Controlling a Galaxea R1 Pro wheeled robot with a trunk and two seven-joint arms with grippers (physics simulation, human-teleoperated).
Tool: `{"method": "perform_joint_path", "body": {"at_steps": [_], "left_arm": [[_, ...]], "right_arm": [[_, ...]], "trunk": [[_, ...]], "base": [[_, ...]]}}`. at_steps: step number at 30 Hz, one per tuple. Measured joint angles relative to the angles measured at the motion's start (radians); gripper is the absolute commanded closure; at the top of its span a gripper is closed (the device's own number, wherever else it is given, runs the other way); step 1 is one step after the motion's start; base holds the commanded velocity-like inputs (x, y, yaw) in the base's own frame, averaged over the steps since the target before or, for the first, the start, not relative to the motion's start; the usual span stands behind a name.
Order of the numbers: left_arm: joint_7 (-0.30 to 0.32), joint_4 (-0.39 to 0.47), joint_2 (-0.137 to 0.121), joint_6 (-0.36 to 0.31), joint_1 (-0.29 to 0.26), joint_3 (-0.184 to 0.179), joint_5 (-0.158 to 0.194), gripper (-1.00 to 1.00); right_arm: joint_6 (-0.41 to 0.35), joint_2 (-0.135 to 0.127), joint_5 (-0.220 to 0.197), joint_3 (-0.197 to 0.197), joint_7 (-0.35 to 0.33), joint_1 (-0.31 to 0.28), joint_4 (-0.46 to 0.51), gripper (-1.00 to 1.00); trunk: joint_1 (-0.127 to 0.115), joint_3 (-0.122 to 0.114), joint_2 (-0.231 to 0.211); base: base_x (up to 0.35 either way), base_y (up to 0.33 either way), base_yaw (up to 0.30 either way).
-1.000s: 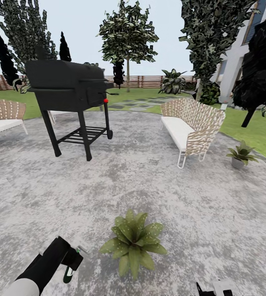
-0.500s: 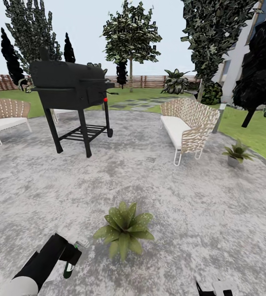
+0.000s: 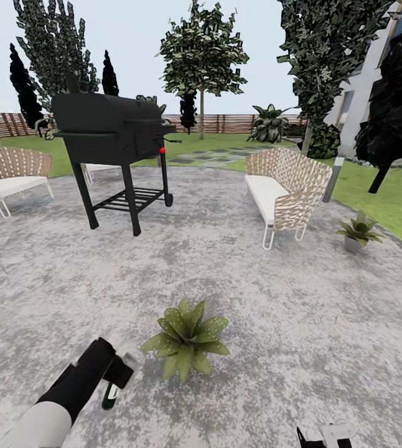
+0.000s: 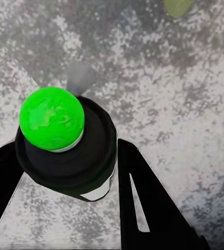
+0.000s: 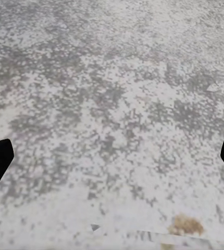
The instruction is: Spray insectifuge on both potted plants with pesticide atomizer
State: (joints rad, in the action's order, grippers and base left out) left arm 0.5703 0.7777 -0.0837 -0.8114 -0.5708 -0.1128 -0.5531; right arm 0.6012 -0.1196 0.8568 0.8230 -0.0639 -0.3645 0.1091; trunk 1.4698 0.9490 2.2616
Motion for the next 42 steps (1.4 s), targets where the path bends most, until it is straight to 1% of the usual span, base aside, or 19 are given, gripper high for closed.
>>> {"method": "perform_joint_path", "body": {"at_steps": [1, 3, 9, 13, 15, 17, 19, 21, 22, 24, 28, 30, 32, 34, 38, 42], "left_arm": [[0.000, 0.007, -0.003, -0.007, -0.001, -0.009, -0.002, 1.00], [0.001, 0.016, -0.009, -0.014, -0.001, -0.016, 0.000, 1.00], [0.012, 0.016, -0.015, 0.001, 0.017, -0.018, 0.006, 1.00], [0.013, 0.026, -0.012, 0.003, 0.016, -0.006, 0.010, 1.00], [0.020, 0.052, -0.011, -0.001, 0.008, 0.010, 0.022, 1.00], [0.056, 0.093, -0.010, -0.011, -0.001, 0.025, 0.040, 1.00], [0.069, 0.111, -0.007, -0.030, -0.017, 0.027, 0.040, 1.00], [0.077, 0.123, -0.009, -0.086, -0.044, 0.026, 0.040, 1.00], [0.078, 0.125, -0.009, -0.099, -0.047, 0.025, 0.041, 1.00], [0.079, 0.126, -0.009, -0.112, -0.045, 0.018, 0.041, 1.00], [0.082, 0.121, -0.011, -0.110, -0.040, 0.007, 0.039, 1.00], [0.083, 0.114, -0.013, -0.103, -0.032, -0.003, 0.039, 1.00], [0.083, 0.111, -0.014, -0.075, 0.016, -0.010, 0.039, 1.00], [0.083, 0.109, -0.014, -0.032, 0.046, -0.010, 0.041, 1.00], [0.082, 0.096, -0.014, -0.013, 0.069, -0.004, 0.038, 1.00], [0.079, 0.105, -0.013, -0.020, 0.070, 0.001, 0.039, 1.00]], "right_arm": [[0.000, 0.000, 0.000, 0.000, 0.000, 0.000, 0.000, -1.00], [0.000, 0.000, 0.000, -0.001, 0.000, 0.000, 0.000, -1.00], [0.000, 0.000, 0.000, -0.002, 0.000, 0.000, 0.000, -1.00], [0.000, 0.000, 0.000, -0.002, 0.000, 0.000, 0.000, -1.00], [0.000, 0.000, 0.000, -0.002, 0.000, 0.000, -0.001, -1.00], [0.000, 0.000, 0.001, -0.002, 0.000, 0.000, -0.001, -1.00], [0.000, 0.000, 0.001, -0.002, 0.000, 0.000, -0.001, -1.00], [0.000, 0.000, 0.001, -0.002, 0.000, 0.000, -0.001, -1.00], [0.000, 0.000, 0.001, -0.002, 0.000, 0.000, -0.001, -1.00], [0.000, 0.000, 0.001, -0.002, 0.000, 0.000, -0.001, -1.00], [0.000, 0.000, 0.002, -0.002, 0.000, 0.000, -0.002, -1.00], [0.000, 0.000, 0.002, -0.002, 0.000, 0.000, -0.002, -1.00], [0.000, 0.000, 0.001, -0.002, 0.000, 0.000, -0.001, -1.00], [0.000, 0.000, 0.001, -0.002, 0.000, 0.000, -0.001, -1.00], [0.000, 0.000, 0.001, -0.002, -0.001, 0.000, -0.001, -1.00], [0.000, 0.000, 0.002, -0.002, -0.001, 0.000, -0.001, -1.00]], "trunk": [[0.000, 0.000, 0.000], [0.000, 0.000, 0.000], [0.000, 0.000, 0.000], [0.000, 0.000, 0.000], [0.000, 0.000, 0.000], [0.000, 0.000, 0.000], [0.000, 0.000, 0.000], [0.000, 0.000, 0.000], [0.000, 0.000, 0.000], [0.000, 0.000, 0.000], [0.000, 0.000, 0.000], [0.000, 0.000, 0.000], [0.000, 0.000, 0.000], [0.000, 0.000, 0.000], [0.000, -0.001, 0.000], [0.000, -0.006, 0.000]], "base": [[0.000, 0.000, 0.000], [0.000, 0.000, 0.000], [0.000, 0.000, 0.000], [0.000, 0.000, 0.000], [0.000, 0.000, 0.000], [0.000, 0.000, 0.000], [0.000, 0.000, 0.000], [0.000, 0.000, 0.000], [0.000, 0.000, 0.000], [0.000, 0.000, 0.000], [0.000, 0.000, 0.000], [0.000, 0.000, 0.000], [0.000, 0.000, 0.000], [0.000, 0.000, 0.000], [0.000, 0.000, 0.000], [0.000, 0.000, 0.000]]}}
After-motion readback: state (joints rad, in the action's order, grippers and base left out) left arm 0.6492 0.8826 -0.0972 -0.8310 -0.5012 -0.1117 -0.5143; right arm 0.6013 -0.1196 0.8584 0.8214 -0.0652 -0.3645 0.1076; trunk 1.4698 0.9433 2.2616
